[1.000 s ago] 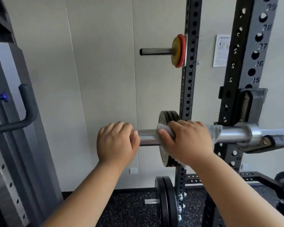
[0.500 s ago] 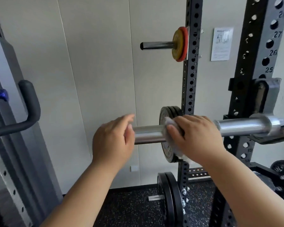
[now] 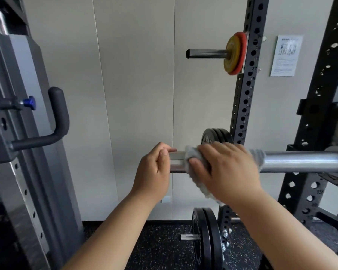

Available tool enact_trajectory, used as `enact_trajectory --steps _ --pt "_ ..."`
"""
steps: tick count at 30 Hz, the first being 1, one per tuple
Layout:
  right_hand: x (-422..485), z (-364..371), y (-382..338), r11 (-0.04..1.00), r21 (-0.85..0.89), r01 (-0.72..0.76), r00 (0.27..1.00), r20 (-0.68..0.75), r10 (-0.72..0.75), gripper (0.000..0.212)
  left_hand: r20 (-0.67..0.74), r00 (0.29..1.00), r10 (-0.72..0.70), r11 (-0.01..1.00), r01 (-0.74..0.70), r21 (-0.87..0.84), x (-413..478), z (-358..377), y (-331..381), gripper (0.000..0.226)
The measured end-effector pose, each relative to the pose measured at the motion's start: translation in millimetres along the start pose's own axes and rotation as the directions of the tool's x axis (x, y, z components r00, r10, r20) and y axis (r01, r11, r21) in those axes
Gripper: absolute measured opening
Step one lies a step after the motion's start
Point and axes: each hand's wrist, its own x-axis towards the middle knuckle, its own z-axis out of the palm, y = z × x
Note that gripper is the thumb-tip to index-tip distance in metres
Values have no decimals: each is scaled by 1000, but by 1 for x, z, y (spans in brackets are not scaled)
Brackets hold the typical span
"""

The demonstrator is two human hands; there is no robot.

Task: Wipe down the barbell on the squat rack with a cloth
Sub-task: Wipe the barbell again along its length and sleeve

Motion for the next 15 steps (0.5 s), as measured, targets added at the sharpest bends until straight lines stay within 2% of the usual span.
enact_trajectory --steps 4,6,11,14,15 --pt "5 -4 9 974 -76 -215 976 -63 210 52 -19 1000 20 1000 -20 -2 -3 1 -6 44" --pt "11 -2 -9 967 -88 -238 971 -60 233 51 -17 999 35 999 -35 5 -3 1 -7 44" --pt "10 12 -55 998 -35 -46 998 -54 44 44 27 997 76 997 -77 23 -9 -1 -12 25" --pt "1 7 -39 998 -15 69 997 -23 -69 45 68 992 102 994 -105 34 -14 -6 -12 30" --pt "0 3 -30 998 -3 64 998 -10 -64 45 90 990 105 994 -109 31 -15 -8 -12 32"
